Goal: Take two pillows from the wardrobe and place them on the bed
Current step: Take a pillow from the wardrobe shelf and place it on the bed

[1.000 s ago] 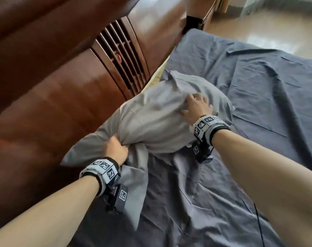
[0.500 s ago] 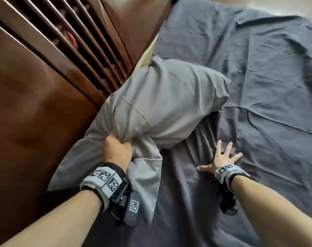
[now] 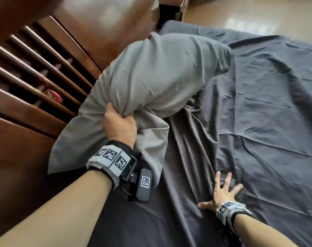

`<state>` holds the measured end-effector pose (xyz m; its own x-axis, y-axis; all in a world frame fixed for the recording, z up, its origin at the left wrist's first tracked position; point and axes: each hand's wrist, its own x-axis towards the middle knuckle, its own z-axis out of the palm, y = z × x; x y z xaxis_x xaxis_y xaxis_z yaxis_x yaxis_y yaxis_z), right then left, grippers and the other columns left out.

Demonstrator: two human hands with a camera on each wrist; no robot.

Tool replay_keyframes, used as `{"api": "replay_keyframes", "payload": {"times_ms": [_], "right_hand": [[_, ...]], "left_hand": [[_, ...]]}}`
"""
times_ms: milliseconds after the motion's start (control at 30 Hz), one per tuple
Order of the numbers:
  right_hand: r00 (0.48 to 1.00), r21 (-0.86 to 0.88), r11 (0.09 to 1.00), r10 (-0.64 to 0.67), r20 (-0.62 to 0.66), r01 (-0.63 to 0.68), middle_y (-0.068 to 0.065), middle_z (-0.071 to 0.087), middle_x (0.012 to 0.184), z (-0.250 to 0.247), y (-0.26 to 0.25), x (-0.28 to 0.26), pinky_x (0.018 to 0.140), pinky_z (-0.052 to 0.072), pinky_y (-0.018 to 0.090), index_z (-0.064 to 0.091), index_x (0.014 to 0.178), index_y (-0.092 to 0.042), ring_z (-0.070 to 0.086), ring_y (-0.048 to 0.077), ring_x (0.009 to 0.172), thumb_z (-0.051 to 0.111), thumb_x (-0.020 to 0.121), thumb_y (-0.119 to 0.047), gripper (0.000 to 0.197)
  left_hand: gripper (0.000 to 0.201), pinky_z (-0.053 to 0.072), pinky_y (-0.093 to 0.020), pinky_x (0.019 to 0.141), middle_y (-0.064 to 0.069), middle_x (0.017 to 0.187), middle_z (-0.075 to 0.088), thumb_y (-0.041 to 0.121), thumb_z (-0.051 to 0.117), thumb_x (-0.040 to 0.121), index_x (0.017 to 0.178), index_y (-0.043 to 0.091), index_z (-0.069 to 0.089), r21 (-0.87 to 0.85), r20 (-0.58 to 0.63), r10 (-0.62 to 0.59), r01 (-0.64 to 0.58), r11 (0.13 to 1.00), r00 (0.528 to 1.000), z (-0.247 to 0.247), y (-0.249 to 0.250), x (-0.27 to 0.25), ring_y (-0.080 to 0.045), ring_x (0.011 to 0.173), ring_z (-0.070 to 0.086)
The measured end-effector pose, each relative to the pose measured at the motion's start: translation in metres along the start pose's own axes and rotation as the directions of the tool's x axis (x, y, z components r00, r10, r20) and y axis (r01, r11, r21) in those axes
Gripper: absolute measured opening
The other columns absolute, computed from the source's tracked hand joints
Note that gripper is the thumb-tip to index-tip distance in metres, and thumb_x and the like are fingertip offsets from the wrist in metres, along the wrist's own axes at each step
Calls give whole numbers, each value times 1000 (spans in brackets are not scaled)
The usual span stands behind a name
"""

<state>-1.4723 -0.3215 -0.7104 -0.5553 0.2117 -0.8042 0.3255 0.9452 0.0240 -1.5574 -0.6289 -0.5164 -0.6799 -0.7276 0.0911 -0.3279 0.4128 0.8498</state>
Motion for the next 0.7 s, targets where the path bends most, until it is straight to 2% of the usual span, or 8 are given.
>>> {"api": "replay_keyframes", "payload": {"times_ms": [100, 167, 233, 367, 467, 533, 633, 700], "right_hand": [[1000, -4, 1000, 6, -1, -6, -2, -54, 143, 0, -1, 0, 96, 25, 81, -35, 141, -40, -29, 49, 139, 81, 36, -73, 160], [1000, -9, 1000, -3, -5, 3, -2, -54, 143, 2, 0, 3, 97, 24, 81, -36, 140, -40, -30, 49, 139, 81, 35, -73, 161], [1000, -6, 1000, 3, -5, -3, -1, -56, 142, 1, -1, 5, 98, 23, 81, -38, 139, -39, -31, 51, 138, 81, 35, -73, 162], [1000, -5, 1000, 1, -21, -1, -1, -56, 141, 5, 1, 9, 99, 23, 80, -39, 139, -38, -33, 51, 137, 83, 35, -71, 164], [999, -1, 1000, -8, -53, 8, -1, -54, 143, 8, 2, 11, 101, 22, 79, -38, 140, -38, -32, 52, 137, 84, 36, -69, 163], [997, -1, 1000, -20, -75, 20, -1, -53, 144, 11, 4, 13, 102, 20, 79, -37, 140, -38, -31, 53, 137, 85, 37, -68, 163], [994, -12, 1000, -19, -109, 18, 0, -51, 146, 14, 4, 16, 104, 18, 78, -37, 140, -38, -28, 54, 138, 85, 35, -69, 164], [991, -31, 999, -18, -132, 14, 2, -48, 148, 16, 4, 16, 106, 15, 77, -37, 140, -38, -26, 54, 139, 85, 35, -69, 164]], "left_hand": [[37, 42, -39, 90, -28, 113, 64, 20, 72, 84, 108, -2, 53, 183, 261, -68, 20, 983, 963, 25, -23, -3, -42, 110, 59], [19, 38, -39, 88, -26, 110, 62, 12, 64, 89, 98, 6, 48, 272, 370, -123, 20, 962, 921, 39, -40, -10, -40, 108, 56], [15, 39, -39, 90, -25, 111, 60, 11, 61, 90, 97, 8, 48, 353, 449, -178, 9, 936, 876, 47, -63, -19, -40, 109, 55], [53, 39, -42, 109, -21, 137, 51, 37, 66, 88, 129, 8, 49, 623, 583, -425, -45, 781, 692, 40, -126, -39, -41, 129, 48], [65, 37, -42, 113, -18, 148, 44, 44, 62, 88, 141, 12, 43, 733, 611, -509, -191, 653, 606, 21, -171, -54, -41, 135, 43], [69, 34, -45, 115, -14, 159, 31, 47, 60, 89, 148, 19, 37, 758, 627, -543, -275, 592, 559, 4, -197, -74, -40, 141, 36], [78, 32, -58, 113, -1, 167, 0, 47, 59, 90, 155, 34, 17, 751, 650, -524, -359, 554, 551, -25, -228, -119, -33, 152, 9], [87, 36, -61, 109, 1, 167, -9, 48, 60, 89, 156, 36, 6, 729, 676, -479, -414, 545, 560, -43, -242, -149, -29, 153, -3]]}}
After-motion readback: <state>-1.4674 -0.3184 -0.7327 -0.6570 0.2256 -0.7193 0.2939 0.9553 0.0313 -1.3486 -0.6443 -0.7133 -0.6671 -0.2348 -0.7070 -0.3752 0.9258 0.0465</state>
